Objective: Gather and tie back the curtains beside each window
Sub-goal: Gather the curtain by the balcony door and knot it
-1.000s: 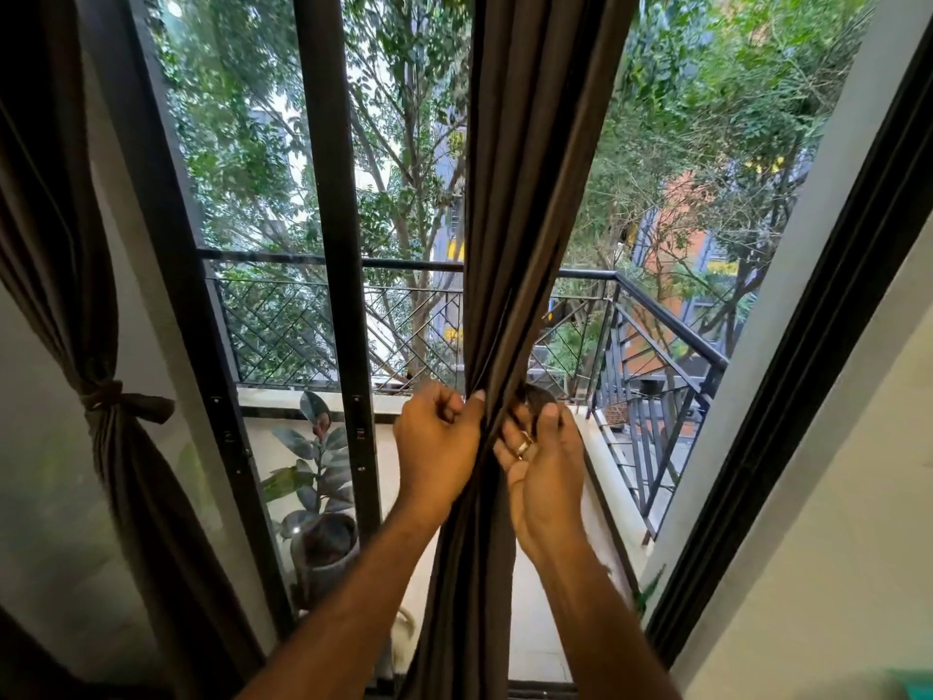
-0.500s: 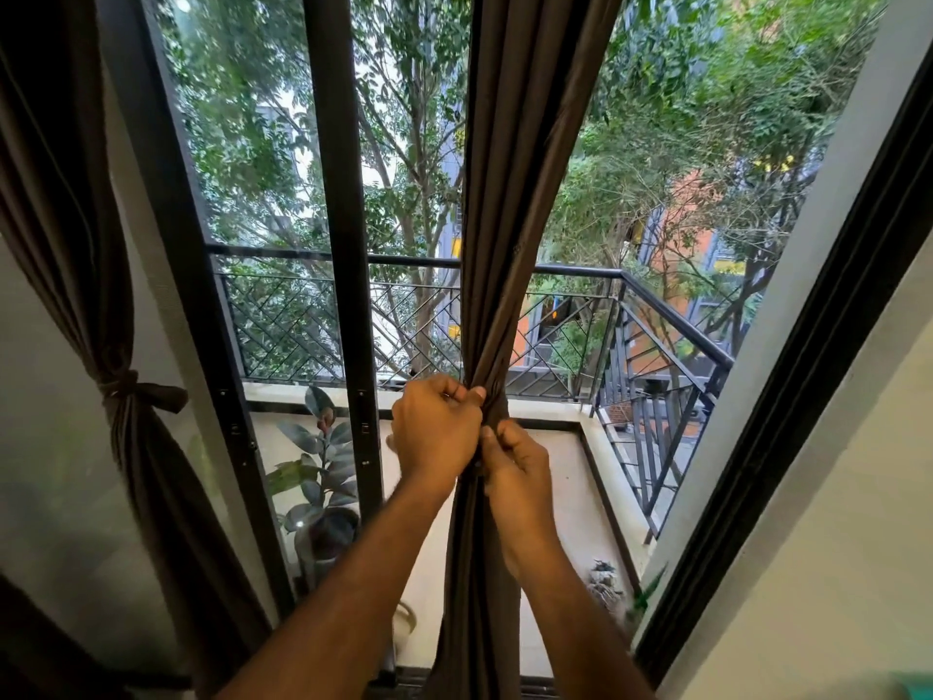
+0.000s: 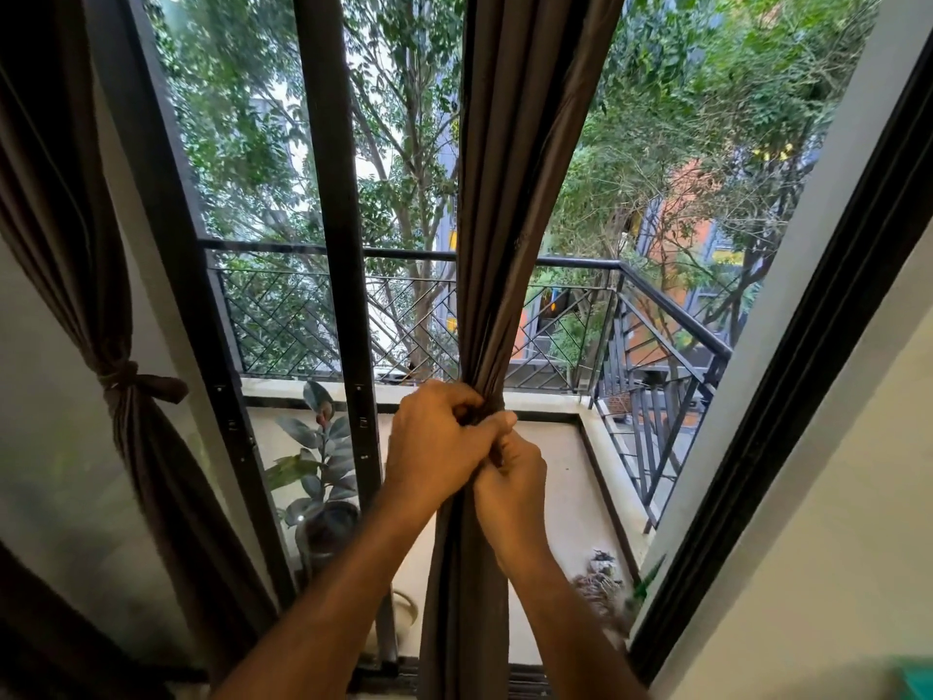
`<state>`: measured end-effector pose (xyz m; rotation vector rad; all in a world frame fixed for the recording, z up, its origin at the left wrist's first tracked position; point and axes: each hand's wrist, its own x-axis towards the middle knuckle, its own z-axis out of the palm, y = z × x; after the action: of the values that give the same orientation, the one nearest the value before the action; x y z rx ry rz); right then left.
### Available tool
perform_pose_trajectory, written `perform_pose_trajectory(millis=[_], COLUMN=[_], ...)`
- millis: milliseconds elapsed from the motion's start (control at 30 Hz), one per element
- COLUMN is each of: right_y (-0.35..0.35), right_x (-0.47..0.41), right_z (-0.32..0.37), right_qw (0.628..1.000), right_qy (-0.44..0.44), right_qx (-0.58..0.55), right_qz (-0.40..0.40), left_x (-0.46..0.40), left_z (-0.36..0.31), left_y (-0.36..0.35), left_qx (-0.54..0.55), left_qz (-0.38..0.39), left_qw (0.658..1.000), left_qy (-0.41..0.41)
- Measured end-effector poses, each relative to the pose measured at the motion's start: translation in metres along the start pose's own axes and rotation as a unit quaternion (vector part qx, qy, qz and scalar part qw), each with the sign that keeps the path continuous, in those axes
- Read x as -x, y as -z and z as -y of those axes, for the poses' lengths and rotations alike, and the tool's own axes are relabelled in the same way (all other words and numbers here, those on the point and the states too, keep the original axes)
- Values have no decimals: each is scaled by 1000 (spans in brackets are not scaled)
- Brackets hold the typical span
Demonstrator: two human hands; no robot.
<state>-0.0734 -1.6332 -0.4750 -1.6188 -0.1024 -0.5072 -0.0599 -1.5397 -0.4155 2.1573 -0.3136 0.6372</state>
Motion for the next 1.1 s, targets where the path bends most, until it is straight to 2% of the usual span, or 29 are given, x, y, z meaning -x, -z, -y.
perform_pose_trajectory(millis=[167, 267, 333, 433, 533, 700, 867, 933, 1100], right_y=[2, 14, 16, 12, 18, 42, 42, 40, 45], right_x=[4, -2, -8, -5, 2, -8, -28, -30, -37], right_z=[-1, -11, -15, -13, -14, -1, 31, 33, 23], right_qw=[999, 999, 999, 1000, 1000, 985, 976, 967, 900], right_qy=[29, -9, -19, -2, 16, 150, 203, 233, 366], right_qx=[-5, -33, -21, 4, 5, 89, 78, 97, 236], right_qz=[21, 1, -20, -6, 11, -16, -27, -22, 20], left_x=[-11, -14, -13, -10, -11, -9, 0, 5, 9], left_z=[16, 28, 31, 30, 39, 47, 39, 36, 35], left_y=[5, 15, 18, 13, 9, 9, -2, -6, -12], left_qx=[-11, 41, 55, 52, 15, -81, -104, -87, -39], left_qz=[78, 110, 112, 114, 119, 108, 96, 76, -6], left_qw=[997, 993, 992, 987, 986, 978, 966, 972, 984], left_qy=[9, 9, -29, -101, -119, -157, -214, -206, -174])
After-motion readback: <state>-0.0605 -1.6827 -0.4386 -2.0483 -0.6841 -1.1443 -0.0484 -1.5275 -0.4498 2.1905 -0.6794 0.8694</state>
